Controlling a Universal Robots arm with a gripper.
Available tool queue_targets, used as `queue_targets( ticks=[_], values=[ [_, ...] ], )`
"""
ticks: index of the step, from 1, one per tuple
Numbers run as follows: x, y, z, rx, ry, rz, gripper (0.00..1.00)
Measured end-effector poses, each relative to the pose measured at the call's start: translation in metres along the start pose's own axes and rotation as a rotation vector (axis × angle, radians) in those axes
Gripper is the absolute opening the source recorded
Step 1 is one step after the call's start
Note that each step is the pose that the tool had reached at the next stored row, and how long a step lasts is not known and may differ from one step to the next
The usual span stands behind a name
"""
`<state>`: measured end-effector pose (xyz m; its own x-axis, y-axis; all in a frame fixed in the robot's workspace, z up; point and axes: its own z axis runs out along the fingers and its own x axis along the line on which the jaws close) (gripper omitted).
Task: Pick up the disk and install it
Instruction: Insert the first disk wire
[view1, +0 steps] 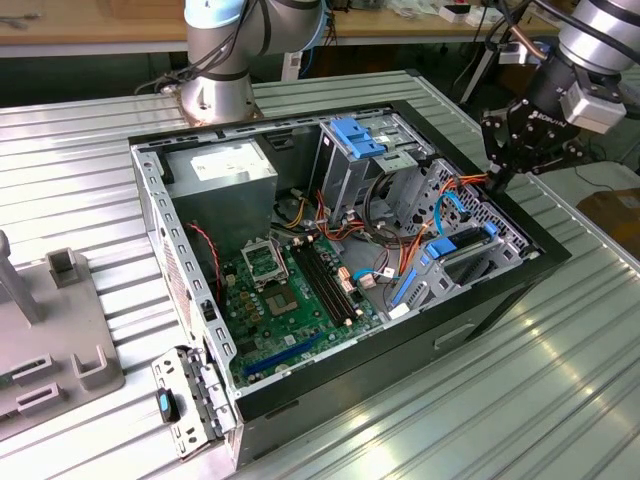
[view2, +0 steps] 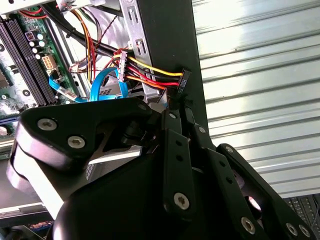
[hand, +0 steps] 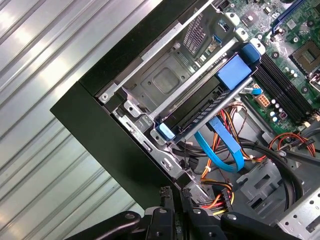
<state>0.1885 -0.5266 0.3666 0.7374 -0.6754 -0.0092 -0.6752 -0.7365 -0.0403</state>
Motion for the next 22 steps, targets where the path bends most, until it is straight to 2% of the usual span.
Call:
queue_targets(
  ticks=[2,4,7,8,9,10,13,16,18,20,22],
  values=[
    [0.0000,-0.0002,-0.0029,0.0006,-0.0003,0.000,0.16],
    [-0.0001,-0.0003,-0.0074,0.0060,-0.0048,0.000,0.16],
    [-0.0014,0.0009,-0.0077,0.0085,-0.0068,0.000,0.16],
    [-0.0039,0.0035,-0.0078,0.0088,-0.0064,0.000,0.16],
    [-0.0093,0.0090,-0.0079,0.0107,-0.0045,0.000,0.16],
    [-0.0184,0.0180,-0.0082,0.0145,-0.0004,0.000,0.16],
    [-0.0304,0.0296,-0.0085,0.0186,0.0042,0.000,0.16],
    [-0.0384,0.0374,-0.0088,0.0205,0.0063,-0.001,0.16],
    [-0.0399,0.0410,-0.0084,0.0192,0.0080,0.006,0.16],
    [-0.0398,0.0412,-0.0077,0.0181,0.0108,0.039,0.16],
    [-0.0398,0.0413,-0.0077,0.0181,0.0112,0.045,0.16]
  ],
)
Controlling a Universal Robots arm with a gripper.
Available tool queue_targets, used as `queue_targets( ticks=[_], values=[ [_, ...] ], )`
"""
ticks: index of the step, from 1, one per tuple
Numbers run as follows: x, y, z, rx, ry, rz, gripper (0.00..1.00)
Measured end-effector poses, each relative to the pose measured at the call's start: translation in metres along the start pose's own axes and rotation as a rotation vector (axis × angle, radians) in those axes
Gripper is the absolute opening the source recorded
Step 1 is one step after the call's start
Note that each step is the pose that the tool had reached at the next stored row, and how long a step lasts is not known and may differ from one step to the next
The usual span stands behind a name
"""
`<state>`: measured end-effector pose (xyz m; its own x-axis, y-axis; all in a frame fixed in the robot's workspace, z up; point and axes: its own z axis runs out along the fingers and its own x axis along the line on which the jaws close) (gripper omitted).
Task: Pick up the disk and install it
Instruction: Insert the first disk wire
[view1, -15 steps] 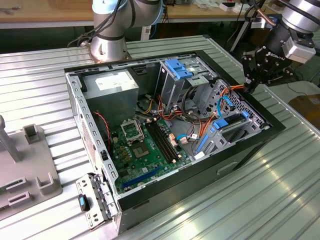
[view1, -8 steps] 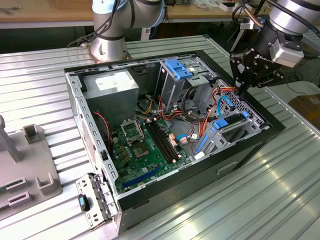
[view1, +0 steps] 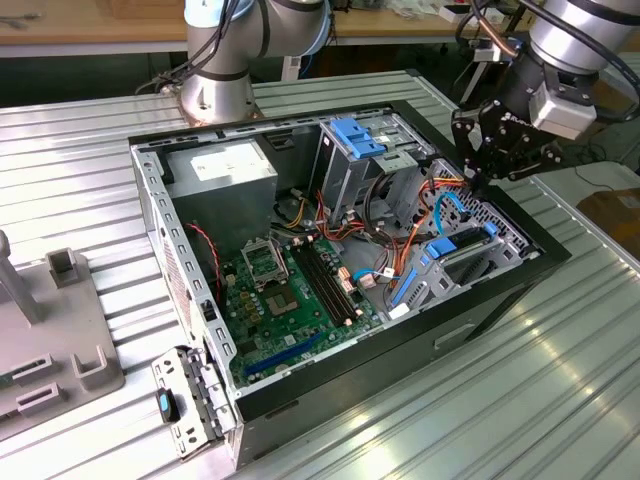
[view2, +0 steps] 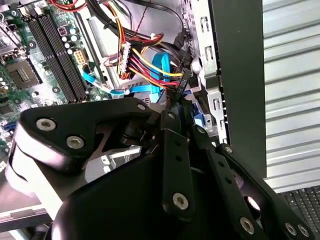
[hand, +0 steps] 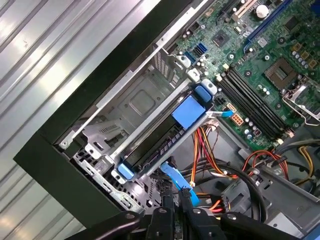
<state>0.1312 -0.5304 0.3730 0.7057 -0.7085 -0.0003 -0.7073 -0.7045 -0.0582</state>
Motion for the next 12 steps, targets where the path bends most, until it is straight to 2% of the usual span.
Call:
queue_targets(
  ticks=[1,7,9,12],
  values=[
    [0.0000,0.0000,0.0001,0.0001,0.0000,0.003,0.16],
    [0.0000,0.0001,0.0018,-0.0001,0.0121,0.206,0.16],
    [0.0000,0.0001,0.0019,-0.0001,0.0142,0.241,0.16],
    [0.0000,0.0001,0.0023,-0.0001,0.0201,0.344,0.16]
  ],
)
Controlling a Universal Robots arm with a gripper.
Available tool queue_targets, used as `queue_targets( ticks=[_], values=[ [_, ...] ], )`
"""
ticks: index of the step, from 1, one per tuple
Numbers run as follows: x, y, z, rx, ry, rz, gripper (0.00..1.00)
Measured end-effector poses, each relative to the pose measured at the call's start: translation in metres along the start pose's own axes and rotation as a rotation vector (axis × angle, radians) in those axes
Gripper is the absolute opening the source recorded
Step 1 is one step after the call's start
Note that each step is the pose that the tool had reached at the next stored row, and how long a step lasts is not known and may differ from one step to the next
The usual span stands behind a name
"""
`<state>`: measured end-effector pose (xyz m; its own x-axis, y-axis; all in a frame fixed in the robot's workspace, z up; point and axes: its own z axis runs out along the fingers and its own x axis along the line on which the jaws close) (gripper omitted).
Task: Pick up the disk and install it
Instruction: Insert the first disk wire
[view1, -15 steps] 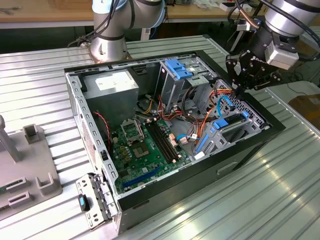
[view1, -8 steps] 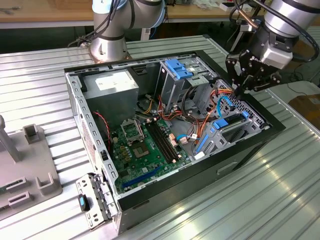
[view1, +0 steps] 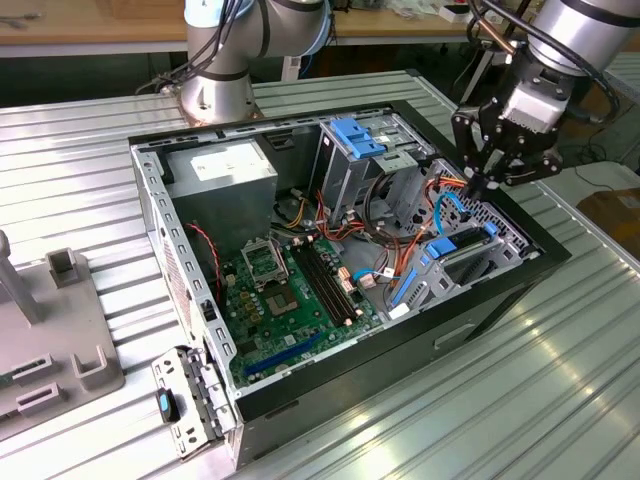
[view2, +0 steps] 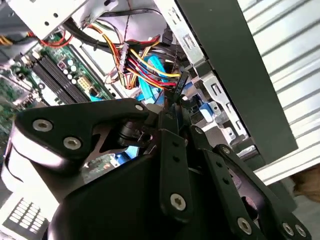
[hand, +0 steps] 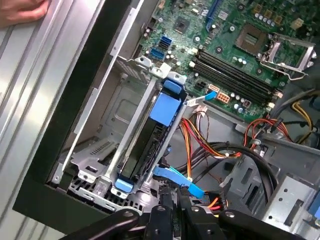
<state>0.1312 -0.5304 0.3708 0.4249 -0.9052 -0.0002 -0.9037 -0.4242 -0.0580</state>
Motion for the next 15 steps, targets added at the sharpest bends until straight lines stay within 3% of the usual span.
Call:
queue_targets(
  ticks=[5,8,11,13,15],
  values=[
    [0.0000,0.0001,0.0010,0.0001,0.0121,0.207,0.16],
    [-0.0001,0.0003,0.0013,0.0000,0.0181,0.309,0.16],
    [-0.0005,0.0010,0.0017,0.0001,0.0189,0.327,0.16],
    [-0.0005,0.0011,0.0031,0.0000,0.0228,0.388,0.16],
    [-0.0005,0.0012,0.0035,0.0000,0.0240,0.408,0.16]
  ],
)
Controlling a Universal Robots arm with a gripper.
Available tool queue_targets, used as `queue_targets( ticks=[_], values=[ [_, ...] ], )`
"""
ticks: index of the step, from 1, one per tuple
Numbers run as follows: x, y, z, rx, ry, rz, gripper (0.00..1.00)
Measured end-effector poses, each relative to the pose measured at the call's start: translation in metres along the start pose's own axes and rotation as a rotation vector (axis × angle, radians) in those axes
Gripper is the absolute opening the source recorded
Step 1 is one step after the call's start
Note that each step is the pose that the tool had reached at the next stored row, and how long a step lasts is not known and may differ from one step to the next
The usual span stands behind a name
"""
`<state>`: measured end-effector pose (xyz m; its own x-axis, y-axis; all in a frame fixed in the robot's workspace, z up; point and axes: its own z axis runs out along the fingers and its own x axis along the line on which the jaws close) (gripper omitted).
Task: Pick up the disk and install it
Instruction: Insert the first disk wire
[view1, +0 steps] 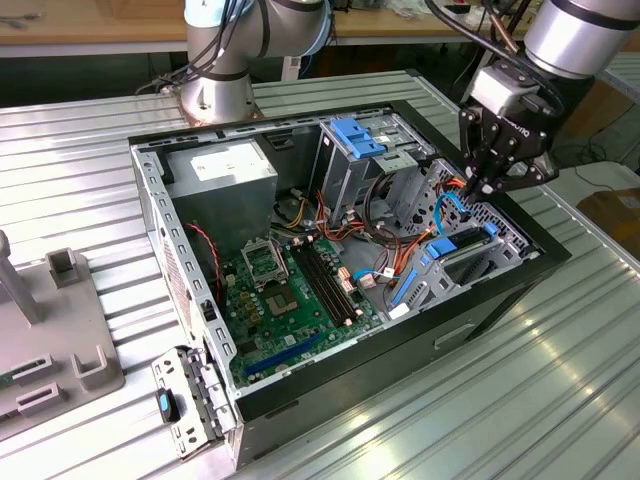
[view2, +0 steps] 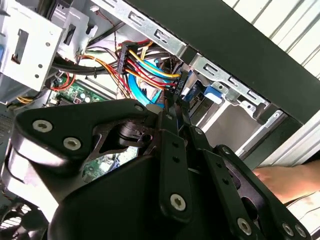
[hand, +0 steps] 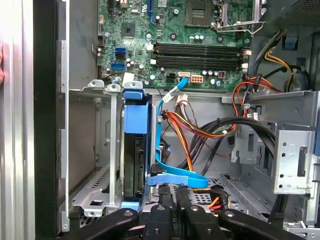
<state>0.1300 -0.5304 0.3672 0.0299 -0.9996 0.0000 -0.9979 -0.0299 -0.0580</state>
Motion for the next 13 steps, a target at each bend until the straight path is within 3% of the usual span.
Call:
queue_targets(
  ticks=[4,13],
  values=[
    [0.0001,0.0011,0.0010,0.0000,0.0016,0.031,0.16],
    [0.0034,0.0096,0.0061,0.0001,0.0026,0.046,0.16]
  ],
)
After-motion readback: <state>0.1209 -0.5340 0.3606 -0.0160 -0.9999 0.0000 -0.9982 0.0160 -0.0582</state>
